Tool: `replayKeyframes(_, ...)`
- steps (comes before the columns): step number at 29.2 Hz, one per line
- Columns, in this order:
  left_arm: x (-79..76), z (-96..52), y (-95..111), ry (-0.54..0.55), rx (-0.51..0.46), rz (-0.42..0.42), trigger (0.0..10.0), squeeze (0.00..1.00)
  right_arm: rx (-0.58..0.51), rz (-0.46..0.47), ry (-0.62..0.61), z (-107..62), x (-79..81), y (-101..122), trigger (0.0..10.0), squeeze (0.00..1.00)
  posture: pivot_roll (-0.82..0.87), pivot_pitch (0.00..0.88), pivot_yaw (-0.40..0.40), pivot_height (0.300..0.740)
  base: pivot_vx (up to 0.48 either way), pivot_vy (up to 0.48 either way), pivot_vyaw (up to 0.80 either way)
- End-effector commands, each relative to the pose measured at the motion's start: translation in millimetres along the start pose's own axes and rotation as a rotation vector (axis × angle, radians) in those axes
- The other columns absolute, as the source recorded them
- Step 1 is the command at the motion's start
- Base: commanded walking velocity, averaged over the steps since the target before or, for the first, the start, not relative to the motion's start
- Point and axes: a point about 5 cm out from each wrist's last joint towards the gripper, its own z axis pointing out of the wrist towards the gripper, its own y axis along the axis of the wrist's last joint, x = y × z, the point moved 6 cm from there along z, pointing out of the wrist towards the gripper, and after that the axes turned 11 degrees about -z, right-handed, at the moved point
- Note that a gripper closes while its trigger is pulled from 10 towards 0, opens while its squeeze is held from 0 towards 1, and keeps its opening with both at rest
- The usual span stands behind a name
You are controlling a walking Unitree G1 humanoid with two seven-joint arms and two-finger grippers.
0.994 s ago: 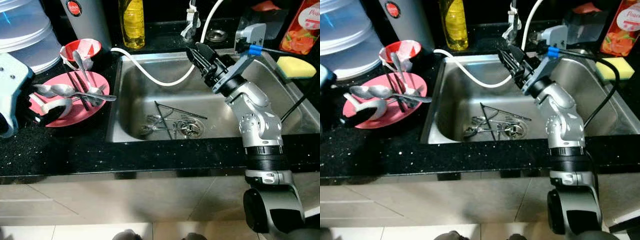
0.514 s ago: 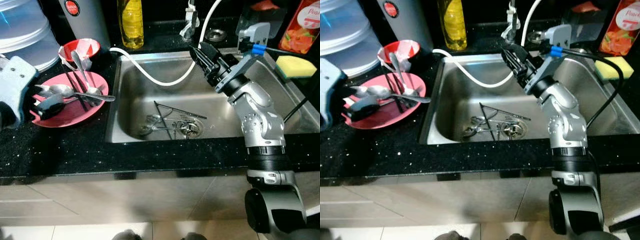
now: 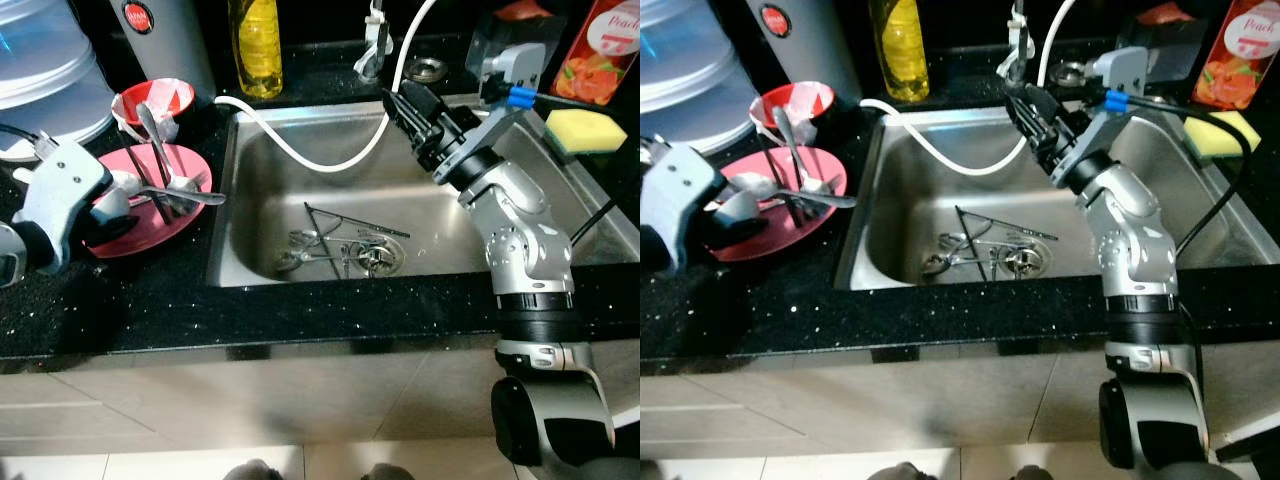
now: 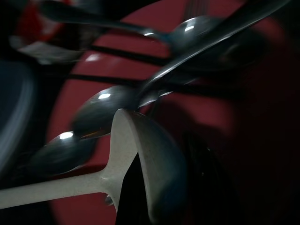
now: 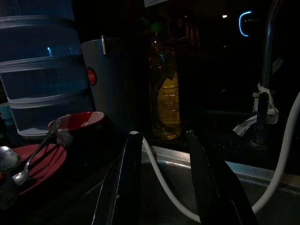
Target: Kitchen organization
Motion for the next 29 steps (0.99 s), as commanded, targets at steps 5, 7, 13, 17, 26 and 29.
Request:
replayKeyframes(5,8.4,-0.2,13.6,0.161,-0.047,0.151,0.0,0.00,-0.018,0.002,0.021,5.0,5.1,3.0,10.0,0.00,0.06,0.043,0.062,0.740,0.000,0.000,0.00)
replayKeyframes(7,8.7,-3.4,29.5,0.211,-0.103,0.188,9.5,0.00,-0.019,0.006,0.027,6.1,6.3,2.7,10.0,0.00,0.06,0.041,0.060,0.740,0.000,0.000,0.00)
replayKeyframes(13,-46.6,-16.8,96.3,0.029,-0.404,0.097,10.0,0.00,-0.021,0.008,0.032,8.9,7.0,3.1,10.0,0.00,0.06,0.040,0.057,0.740,0.000,0.000,0.00)
replayKeyframes(17,-81.5,-19.6,118.0,-0.102,-0.499,0.121,10.0,0.00,-0.025,0.008,0.019,10.3,4.2,3.8,10.0,0.00,0.06,0.034,0.053,0.740,0.000,0.000,0.00)
replayKeyframes(26,-120.7,6.3,133.5,-0.308,-0.608,-0.095,10.0,0.00,-0.031,-0.014,-0.027,4.1,-12.1,8.3,10.0,0.00,0.04,0.039,0.064,0.740,0.000,0.000,0.00)
replayKeyframes(29,-123.1,18.1,143.9,-0.346,-0.635,-0.158,10.0,0.00,-0.022,-0.050,-0.055,-1.5,-23.9,10.2,10.0,0.00,0.02,0.042,0.069,0.740,0.000,0.000,0.00)
